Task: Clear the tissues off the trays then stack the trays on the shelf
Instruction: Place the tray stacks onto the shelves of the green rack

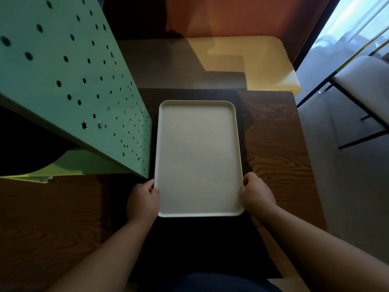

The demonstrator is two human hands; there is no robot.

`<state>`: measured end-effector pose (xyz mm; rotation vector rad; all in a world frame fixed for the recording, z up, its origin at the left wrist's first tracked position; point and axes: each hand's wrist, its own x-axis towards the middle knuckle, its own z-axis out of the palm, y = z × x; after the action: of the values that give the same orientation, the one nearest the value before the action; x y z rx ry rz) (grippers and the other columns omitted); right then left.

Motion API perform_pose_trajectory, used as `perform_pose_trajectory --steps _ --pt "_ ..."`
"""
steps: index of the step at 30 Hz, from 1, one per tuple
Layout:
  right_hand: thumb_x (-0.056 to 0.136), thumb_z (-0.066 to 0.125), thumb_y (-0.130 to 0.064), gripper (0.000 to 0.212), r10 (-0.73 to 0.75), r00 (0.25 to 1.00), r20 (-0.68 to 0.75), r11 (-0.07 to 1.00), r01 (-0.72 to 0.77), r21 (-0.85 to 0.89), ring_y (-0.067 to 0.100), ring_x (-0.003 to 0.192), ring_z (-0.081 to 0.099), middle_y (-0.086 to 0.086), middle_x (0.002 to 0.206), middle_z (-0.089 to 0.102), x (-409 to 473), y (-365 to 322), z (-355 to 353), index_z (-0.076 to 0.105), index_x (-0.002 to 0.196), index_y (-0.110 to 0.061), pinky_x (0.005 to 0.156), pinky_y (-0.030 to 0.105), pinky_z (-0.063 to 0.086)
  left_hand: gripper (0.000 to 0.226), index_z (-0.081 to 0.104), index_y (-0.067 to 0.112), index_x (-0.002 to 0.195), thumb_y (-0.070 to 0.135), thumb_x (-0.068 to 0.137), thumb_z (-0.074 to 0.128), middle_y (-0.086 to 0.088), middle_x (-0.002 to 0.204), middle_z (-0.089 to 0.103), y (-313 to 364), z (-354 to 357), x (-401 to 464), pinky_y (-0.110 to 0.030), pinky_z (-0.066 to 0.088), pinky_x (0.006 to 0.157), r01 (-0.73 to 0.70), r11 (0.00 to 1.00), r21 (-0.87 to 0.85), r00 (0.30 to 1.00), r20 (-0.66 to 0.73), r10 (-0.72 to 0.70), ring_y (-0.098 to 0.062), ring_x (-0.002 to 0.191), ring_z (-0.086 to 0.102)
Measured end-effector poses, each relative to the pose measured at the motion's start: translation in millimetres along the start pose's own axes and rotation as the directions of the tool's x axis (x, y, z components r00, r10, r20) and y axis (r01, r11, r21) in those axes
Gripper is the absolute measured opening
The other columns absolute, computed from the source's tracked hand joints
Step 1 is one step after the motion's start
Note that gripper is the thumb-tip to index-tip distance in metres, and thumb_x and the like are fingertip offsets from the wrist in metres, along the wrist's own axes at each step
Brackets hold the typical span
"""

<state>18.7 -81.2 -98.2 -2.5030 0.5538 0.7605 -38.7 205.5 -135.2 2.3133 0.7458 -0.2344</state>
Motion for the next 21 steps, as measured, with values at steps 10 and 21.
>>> perform_pose_trajectory --steps 10,21 --pt "0.093 0.061 -0.038 0.056 -0.136 0.991 0.000 0.967 0.133 -0.218 0.025 0.121 0.052 0.006 0.139 0.048 -1.2 -8.6 -3.1 0.041 0.143 -0.024 0.099 0.043 0.051 0.028 0.064 0.012 0.121 0.013 0.098 0.049 -0.012 0.115 0.070 22.5 -3.3 6.1 -0.040 0.054 0.085 0.132 0.986 0.097 0.987 0.081 -0.140 -0.035 0.102 0.065" --pt "0.073 0.063 -0.054 0.062 -0.708 0.661 0.250 0.518 0.726 -0.452 0.026 0.101 0.058 0.000 0.110 0.062 -72.9 -15.1 -2.3 0.057 0.129 -0.027 0.084 0.039 0.053 0.036 0.069 0.012 0.117 0.002 0.092 0.046 -0.010 0.114 0.073 71.8 -43.6 -14.8 -0.040 0.055 0.092 0.118 0.993 -0.004 0.942 0.316 -0.111 -0.031 0.102 0.066"
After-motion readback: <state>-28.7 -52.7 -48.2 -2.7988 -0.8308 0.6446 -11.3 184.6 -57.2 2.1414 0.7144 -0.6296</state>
